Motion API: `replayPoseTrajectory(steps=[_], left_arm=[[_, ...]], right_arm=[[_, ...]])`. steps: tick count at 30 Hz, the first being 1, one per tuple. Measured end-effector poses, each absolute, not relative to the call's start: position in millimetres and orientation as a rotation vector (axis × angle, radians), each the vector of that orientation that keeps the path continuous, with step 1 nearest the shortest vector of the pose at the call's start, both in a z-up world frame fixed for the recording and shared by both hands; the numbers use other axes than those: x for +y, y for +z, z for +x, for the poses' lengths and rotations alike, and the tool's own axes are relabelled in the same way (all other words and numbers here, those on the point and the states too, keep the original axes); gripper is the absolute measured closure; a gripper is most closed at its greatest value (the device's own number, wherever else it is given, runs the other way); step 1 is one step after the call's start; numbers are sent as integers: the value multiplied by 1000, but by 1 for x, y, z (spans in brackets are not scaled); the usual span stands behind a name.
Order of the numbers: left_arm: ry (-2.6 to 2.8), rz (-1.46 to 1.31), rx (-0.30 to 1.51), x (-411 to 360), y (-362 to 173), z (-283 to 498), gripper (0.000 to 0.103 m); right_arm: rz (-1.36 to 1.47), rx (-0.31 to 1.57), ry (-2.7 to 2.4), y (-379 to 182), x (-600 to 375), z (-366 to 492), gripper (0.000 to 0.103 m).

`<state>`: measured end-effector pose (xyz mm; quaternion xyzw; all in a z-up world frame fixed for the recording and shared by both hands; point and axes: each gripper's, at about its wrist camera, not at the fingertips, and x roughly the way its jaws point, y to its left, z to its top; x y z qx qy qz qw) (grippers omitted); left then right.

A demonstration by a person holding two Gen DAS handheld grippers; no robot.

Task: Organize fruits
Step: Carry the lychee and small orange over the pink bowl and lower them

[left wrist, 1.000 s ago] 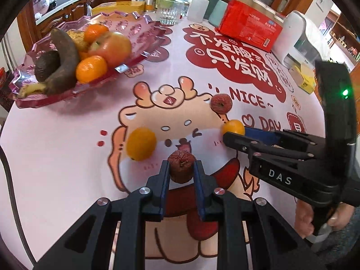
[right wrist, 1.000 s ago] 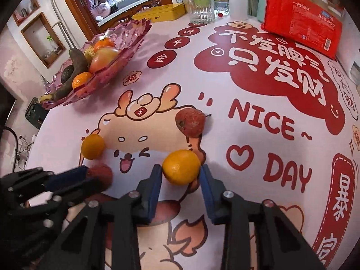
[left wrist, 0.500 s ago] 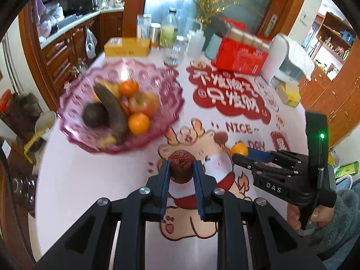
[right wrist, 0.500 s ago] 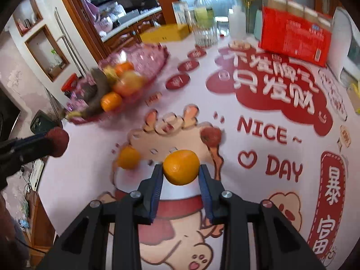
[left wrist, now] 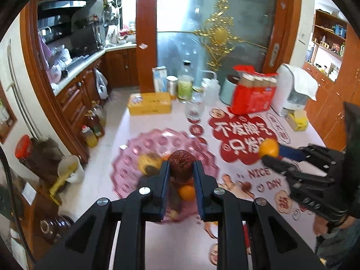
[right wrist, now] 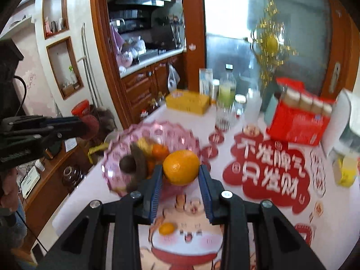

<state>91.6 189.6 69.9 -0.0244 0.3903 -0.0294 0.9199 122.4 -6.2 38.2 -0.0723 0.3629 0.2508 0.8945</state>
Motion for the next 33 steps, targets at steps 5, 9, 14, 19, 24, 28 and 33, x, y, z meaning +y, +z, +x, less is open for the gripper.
replayPoseTrajectory(steps=[5,9,14,19,24,28,33], left_arm=[[-40,-44,827,228,58,123,84],[-33,-49,881,253,26,149,84],[-31,-73,963,277,-25,177,84],[-52,-81,1035,287,-71,198,84],[-69,-78,1075,284,-97,211,84],[-74,-84,1085,284,-105,216,83],[-67,-75,1077,282,-106,215,68]], right_arm=[[-131,731,470,46,19,147,71],[-123,790,426,21,44,171,71],[-112,897,404,-29,72,191,71],[-120,975,405,-65,92,200,71],[-140,1018,414,-84,109,204,70],[-139,1043,434,-92,117,206,69],[-145,1043,469,-94,123,204,69]])
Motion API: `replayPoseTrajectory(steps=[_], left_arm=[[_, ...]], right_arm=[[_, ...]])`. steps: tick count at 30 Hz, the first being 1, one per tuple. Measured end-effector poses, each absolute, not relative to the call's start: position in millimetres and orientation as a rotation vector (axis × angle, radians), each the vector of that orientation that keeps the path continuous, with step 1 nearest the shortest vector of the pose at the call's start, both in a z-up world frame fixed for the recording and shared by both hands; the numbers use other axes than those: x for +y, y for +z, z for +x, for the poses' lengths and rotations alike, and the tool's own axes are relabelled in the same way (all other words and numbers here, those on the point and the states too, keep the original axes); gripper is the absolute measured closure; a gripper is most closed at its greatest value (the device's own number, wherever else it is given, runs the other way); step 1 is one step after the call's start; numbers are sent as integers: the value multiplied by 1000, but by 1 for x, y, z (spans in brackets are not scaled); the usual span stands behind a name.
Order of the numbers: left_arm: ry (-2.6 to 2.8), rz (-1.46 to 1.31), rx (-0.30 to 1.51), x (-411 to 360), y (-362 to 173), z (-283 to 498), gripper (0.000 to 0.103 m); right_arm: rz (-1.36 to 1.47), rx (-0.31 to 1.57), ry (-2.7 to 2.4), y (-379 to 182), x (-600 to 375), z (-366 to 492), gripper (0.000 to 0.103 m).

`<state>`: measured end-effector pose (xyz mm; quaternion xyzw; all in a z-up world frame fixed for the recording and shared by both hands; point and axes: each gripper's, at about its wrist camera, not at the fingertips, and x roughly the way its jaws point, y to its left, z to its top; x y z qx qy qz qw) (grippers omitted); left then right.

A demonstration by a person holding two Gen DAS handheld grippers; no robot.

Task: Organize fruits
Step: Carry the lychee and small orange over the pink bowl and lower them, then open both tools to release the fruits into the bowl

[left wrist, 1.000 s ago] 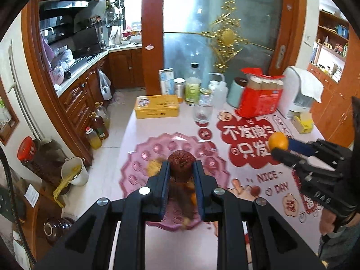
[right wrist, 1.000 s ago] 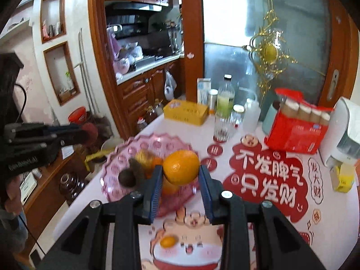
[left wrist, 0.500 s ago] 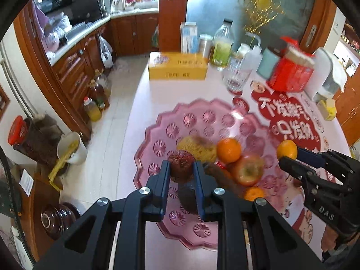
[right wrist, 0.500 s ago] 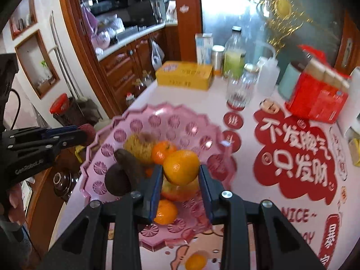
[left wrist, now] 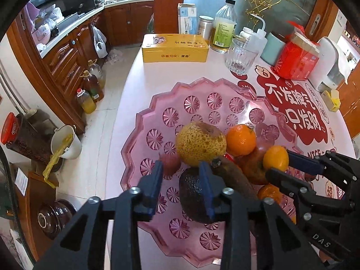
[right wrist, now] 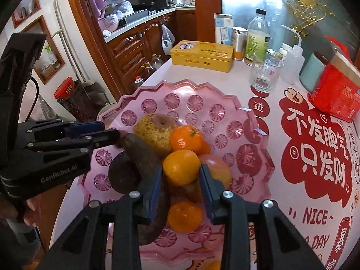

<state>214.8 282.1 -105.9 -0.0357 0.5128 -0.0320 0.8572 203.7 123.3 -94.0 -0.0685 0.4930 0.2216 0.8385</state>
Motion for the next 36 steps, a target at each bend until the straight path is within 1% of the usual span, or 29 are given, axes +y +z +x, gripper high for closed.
replayPoseTrajectory(steps=[2,3,5,6,8,10,20,24,36], left_arm=[[-58,-73,1069,281,-103,212,56],[-51,-69,1064,280,-101,210,53],[-46,-72,1053,280,-97,207,36],[-40,-75,1046,280,-95,205,33],[-31,-80,1038,279,-91,201,26],[-19,-82,1039,278,-88,197,22],[-18,-103,1051,271,-72,174,16],[-34,-137,1066,268,-66,162,15],[-74,-115,1027,241,-35,124,15]], right_arm=[[-139,1038,476,-93,124,202,68],[-134,1034,480,-92,124,202,68],[-124,1027,487,-88,124,200,65],[-122,1023,486,-87,123,199,62],[-119,1013,484,-84,122,197,61],[-112,1009,479,-81,119,195,60],[-76,999,463,-68,105,181,60],[-70,988,460,-60,99,170,60],[-102,944,423,-34,71,131,60]])
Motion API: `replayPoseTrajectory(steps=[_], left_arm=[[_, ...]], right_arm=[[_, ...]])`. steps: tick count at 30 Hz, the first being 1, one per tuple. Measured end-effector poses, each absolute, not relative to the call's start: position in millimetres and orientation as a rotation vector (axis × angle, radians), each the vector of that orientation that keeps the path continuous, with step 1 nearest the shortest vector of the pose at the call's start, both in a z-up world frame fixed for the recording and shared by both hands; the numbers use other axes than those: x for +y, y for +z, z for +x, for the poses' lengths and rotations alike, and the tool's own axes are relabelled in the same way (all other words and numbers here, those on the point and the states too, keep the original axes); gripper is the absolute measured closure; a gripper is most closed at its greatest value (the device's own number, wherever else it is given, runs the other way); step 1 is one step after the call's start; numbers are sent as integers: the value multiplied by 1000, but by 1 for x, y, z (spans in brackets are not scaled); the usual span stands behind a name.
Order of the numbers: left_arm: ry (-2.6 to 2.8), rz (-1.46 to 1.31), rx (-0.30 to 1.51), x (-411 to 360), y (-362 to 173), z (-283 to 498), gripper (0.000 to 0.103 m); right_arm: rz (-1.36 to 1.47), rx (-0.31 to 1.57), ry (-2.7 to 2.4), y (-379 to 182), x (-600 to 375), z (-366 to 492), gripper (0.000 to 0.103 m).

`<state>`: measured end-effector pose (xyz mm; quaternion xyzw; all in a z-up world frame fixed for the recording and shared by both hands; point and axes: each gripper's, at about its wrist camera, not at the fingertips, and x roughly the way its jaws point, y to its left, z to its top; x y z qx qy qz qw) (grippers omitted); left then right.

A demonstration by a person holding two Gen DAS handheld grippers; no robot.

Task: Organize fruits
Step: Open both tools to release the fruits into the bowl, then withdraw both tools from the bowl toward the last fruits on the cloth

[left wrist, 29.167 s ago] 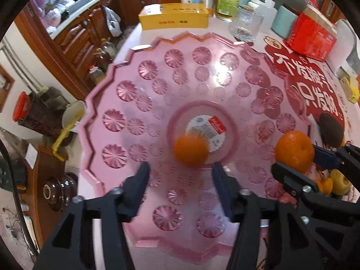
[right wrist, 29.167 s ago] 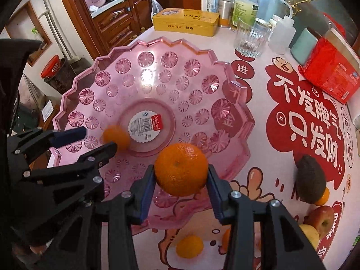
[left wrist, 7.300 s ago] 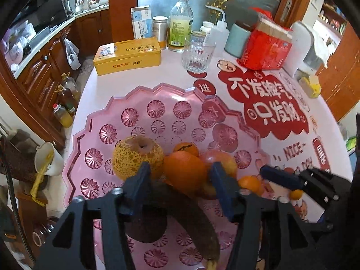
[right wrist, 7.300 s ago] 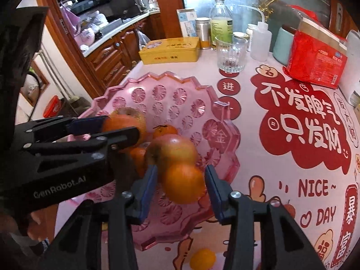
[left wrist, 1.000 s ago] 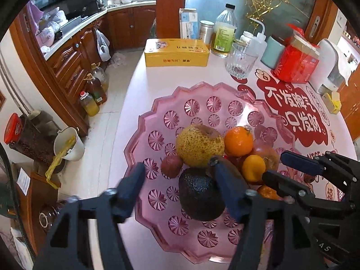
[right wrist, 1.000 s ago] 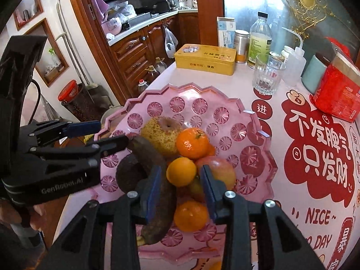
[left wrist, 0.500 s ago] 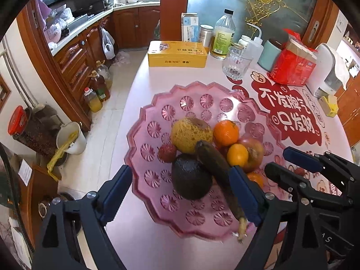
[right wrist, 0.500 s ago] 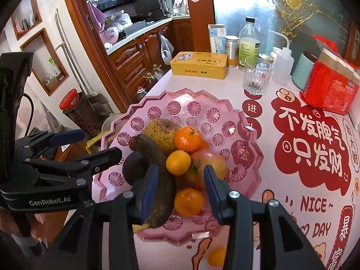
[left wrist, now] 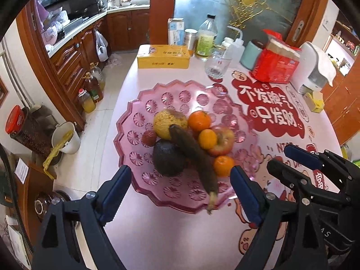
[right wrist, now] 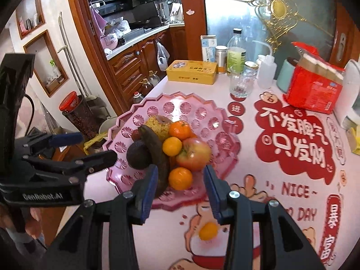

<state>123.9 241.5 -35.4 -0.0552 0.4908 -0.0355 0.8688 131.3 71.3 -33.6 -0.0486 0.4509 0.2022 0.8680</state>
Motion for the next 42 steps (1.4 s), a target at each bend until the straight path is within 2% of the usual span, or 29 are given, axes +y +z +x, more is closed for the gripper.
replayPoseTrajectory(steps=[19,21,24,33,42], left_arm=[[-122,-61,935,135,24,87,11],[-113,-54,935,120,25,85,11],[-94,-53,940,104,24,81,11],[-11,-95,998,76,-9,78,11],[17,-112,1065,50,-75,80,11]], right_arm=[[-348,820,260,41,-79,92,59],[-372,800,259,49,-94,94,52],[-394,784,264,53,-111,99,49],[-370,841,375,11,-128,121,49],[-306,968,517,-70,-108,149,49]])
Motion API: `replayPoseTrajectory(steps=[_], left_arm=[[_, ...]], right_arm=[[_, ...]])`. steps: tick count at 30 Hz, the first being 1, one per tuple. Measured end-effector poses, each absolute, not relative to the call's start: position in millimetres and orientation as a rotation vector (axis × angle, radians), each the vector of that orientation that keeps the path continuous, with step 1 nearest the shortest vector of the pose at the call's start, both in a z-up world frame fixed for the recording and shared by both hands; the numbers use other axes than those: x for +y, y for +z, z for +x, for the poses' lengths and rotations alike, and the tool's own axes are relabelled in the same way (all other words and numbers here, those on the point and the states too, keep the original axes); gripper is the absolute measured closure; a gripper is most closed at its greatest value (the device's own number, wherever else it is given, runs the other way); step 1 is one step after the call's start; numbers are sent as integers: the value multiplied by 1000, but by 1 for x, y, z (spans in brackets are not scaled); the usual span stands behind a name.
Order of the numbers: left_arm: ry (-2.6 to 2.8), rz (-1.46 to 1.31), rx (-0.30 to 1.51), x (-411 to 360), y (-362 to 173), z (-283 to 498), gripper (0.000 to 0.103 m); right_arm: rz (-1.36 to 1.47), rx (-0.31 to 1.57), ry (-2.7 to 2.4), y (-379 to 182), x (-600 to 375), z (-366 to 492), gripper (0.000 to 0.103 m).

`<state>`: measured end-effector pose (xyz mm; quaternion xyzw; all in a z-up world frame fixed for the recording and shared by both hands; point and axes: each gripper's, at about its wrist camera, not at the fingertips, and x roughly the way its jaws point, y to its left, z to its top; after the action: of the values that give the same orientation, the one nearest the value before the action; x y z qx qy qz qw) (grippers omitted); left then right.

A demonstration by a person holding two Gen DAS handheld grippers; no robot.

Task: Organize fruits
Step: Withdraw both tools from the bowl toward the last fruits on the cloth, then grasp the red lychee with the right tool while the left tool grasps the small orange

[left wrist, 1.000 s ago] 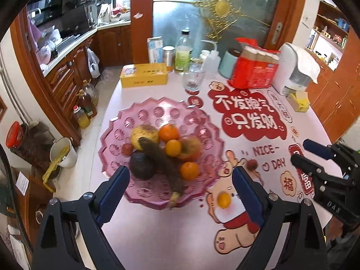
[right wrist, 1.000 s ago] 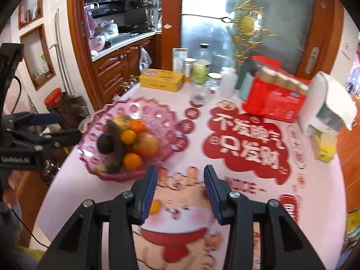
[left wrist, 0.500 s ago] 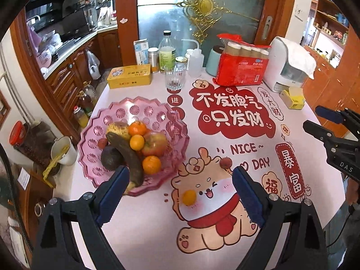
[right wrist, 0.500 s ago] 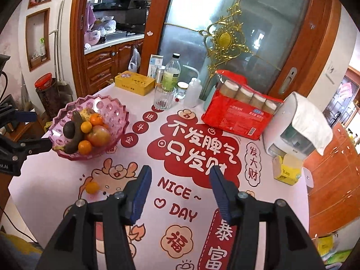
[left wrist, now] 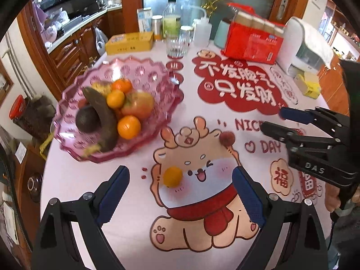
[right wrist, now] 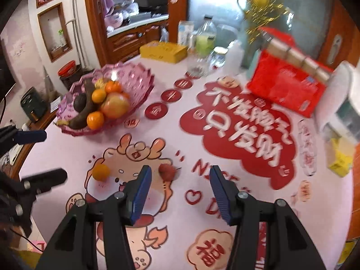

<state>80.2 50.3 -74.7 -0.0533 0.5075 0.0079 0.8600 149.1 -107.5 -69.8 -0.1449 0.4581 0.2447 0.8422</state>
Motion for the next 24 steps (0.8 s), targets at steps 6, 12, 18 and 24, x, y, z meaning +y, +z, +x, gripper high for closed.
replayPoseTrajectory(steps=[6,12,18,24], left_arm=[[52,-175,1088,48,-116,85,11],[103,-259,1103,55,-153,96,19],[154,-271,1116,55,-173,108,27],[156,-263,1148,51,-188,115,46]], right_arm=[[-317,1027,585,-115,-92,160,49],[-296,1055,606,-142,-88,172,49],[-282,1060,612,-160,-84,179,50],[-289,1078,591,-175,-82,181,63]])
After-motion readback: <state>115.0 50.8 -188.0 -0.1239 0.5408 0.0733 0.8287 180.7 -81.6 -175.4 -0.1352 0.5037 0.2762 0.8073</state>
